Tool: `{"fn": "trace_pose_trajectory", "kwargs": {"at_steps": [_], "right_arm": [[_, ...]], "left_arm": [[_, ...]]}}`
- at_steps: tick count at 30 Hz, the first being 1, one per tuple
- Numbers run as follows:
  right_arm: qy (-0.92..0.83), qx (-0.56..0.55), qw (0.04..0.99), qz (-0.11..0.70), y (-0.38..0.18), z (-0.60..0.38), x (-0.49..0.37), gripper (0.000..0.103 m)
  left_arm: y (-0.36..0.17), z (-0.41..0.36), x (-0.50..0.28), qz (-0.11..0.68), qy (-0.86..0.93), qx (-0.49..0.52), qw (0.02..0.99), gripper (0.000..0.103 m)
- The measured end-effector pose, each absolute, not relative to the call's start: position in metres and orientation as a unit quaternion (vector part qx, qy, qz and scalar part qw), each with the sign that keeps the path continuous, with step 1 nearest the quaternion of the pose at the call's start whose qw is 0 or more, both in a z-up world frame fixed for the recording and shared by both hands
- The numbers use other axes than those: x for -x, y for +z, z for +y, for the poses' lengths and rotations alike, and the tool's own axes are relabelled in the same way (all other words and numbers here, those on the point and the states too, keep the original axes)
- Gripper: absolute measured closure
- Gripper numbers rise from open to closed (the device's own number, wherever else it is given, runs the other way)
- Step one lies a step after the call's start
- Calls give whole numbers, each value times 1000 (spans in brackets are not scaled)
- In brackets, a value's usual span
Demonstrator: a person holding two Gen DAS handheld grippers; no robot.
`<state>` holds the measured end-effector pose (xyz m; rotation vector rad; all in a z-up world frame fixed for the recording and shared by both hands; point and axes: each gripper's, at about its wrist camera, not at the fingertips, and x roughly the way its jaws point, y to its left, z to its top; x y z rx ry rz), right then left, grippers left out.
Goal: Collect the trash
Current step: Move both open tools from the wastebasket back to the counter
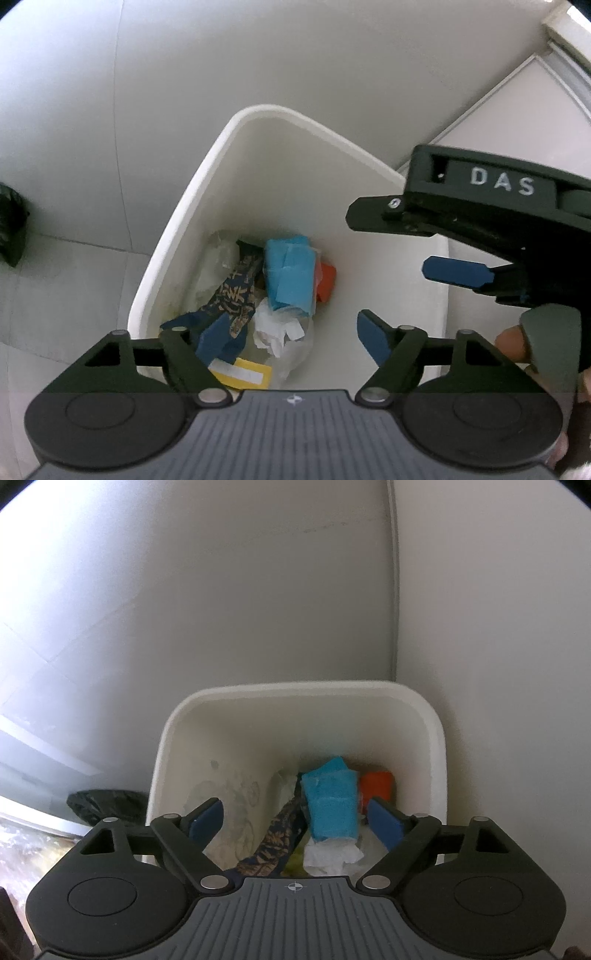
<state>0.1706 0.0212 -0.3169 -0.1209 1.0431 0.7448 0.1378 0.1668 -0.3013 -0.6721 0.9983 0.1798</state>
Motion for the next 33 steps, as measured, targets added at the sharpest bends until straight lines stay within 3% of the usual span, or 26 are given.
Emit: {"fn": "trace_pose_trajectory", "kwargs": {"at_steps": [6,11,21,33], "right_arm": [[372,78,806,454,-284,27,-152,12],[408,91,812,406,-247,30,-123,7],[459,118,808,350,-160,25,-78,4],[422,117,863,253,-80,-56,-78,1]], "left_arm": [[-275,166,-122,450,79,302,837,11],[-242,172,-107,434,81,285,851,6],[-167,181,-87,395,80,236,884,1],[-102,168,-85,355,46,202,912,1]]}}
